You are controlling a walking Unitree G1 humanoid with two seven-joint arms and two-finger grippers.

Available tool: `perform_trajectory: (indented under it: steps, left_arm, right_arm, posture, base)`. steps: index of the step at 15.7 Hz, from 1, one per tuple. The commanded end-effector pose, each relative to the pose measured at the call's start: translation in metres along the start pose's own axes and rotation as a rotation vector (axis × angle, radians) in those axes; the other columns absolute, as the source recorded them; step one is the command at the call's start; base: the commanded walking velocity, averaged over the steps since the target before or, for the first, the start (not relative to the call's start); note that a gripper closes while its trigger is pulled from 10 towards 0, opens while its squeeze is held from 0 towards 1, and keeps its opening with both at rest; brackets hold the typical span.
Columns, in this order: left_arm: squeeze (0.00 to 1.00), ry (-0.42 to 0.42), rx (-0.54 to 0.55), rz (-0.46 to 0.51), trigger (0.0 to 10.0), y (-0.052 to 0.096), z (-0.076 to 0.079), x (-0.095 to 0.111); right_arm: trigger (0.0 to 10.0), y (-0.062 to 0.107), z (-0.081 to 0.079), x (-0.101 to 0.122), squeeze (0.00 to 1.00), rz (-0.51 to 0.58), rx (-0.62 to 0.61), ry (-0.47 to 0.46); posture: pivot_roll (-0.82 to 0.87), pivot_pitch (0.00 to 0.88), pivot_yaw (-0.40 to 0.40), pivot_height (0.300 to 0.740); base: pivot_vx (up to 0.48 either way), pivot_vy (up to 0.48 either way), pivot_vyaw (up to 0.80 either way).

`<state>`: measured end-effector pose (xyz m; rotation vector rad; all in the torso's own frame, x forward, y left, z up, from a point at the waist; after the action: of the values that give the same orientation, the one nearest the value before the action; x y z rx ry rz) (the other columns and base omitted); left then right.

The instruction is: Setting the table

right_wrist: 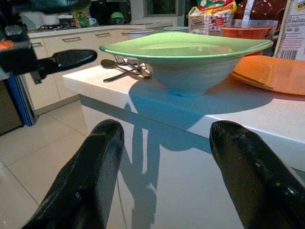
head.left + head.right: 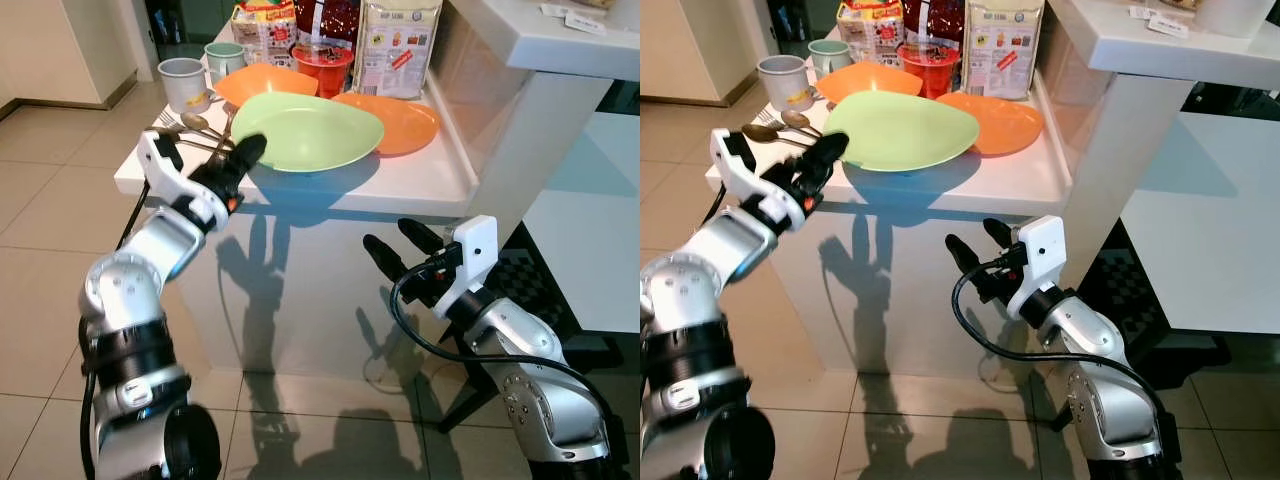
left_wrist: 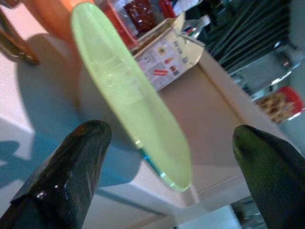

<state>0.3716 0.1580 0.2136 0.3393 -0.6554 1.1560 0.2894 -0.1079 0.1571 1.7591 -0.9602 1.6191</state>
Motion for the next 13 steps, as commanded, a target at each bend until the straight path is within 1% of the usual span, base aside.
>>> perform_trajectory:
  steps: [1,2,3,4,6,9,13]
  left_arm:
    - [1.00,0.019,-0.015,-0.031,10.0,-0.007,0.002,-0.004]
    - [1.00,0.010,-0.006,-0.042,10.0,-0.009,0.000,-0.006]
    - [0.39,0.017,-0.005,-0.046,10.0,-0.014,-0.002,-0.008]
    - [0.00,0.035,0.003,-0.056,10.0,-0.020,-0.004,-0.011]
    - [0.00,0.019,0.024,-0.085,10.0,-0.025,-0.009,-0.016]
    - [0.00,0.038,0.014,-0.067,10.0,-0.032,-0.009,-0.011]
    - [0.00,0.055,0.022,-0.057,10.0,-0.045,-0.013,-0.013]
  right_arm:
    - [10.0,0.001,-0.003,0.005,0.00,0.006,0.021,0.005]
    - [10.0,0.001,-0.004,0.004,0.00,0.005,0.021,0.005]
    - [10.0,0.001,-0.004,0.005,0.00,0.005,0.020,0.004]
    - [10.0,0.001,-0.004,0.005,0.00,0.006,0.017,0.003]
    - [10.0,0.002,-0.004,0.005,0.00,0.007,0.016,0.003]
    - [10.0,0.004,-0.005,0.005,0.00,0.006,0.010,-0.002]
    - [10.0,0.004,-0.003,0.006,0.00,0.002,0.004,0.002]
  posture:
    - [-0.02,0.000,-0.018,0.740]
    - [-0.02,0.000,-0.018,0.740]
    - [-0.03,0.000,-0.014,0.740]
    - [-0.03,0.000,-0.012,0.740]
    - [-0.04,0.000,-0.003,0.740]
    - [-0.04,0.000,0.001,0.740]
    - [-0.05,0.000,0.004,0.740]
  base:
    - [0.000,0.000,0.00]
    - [0.000,0.000,0.00]
    - [0.000,0.000,0.00]
    - [0.000,0.000,0.00]
    - [0.000,0.000,0.00]
    - [0.000,0.000,0.00]
    - [0.000,0.000,0.00]
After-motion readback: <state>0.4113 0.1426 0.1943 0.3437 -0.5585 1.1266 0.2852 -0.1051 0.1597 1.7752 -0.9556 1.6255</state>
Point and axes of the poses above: a point about 5 cm out from each wrist's last joint towards the gripper, its own y axis pointing back from the gripper into the wrist, its own x axis along the axis of the wrist's last joint, z = x × y, the point moved 3 cm from there along -y, pointing out of the wrist towards the gripper, and after that the axes turned 3 degrees about -y, right-handed, at the moved point
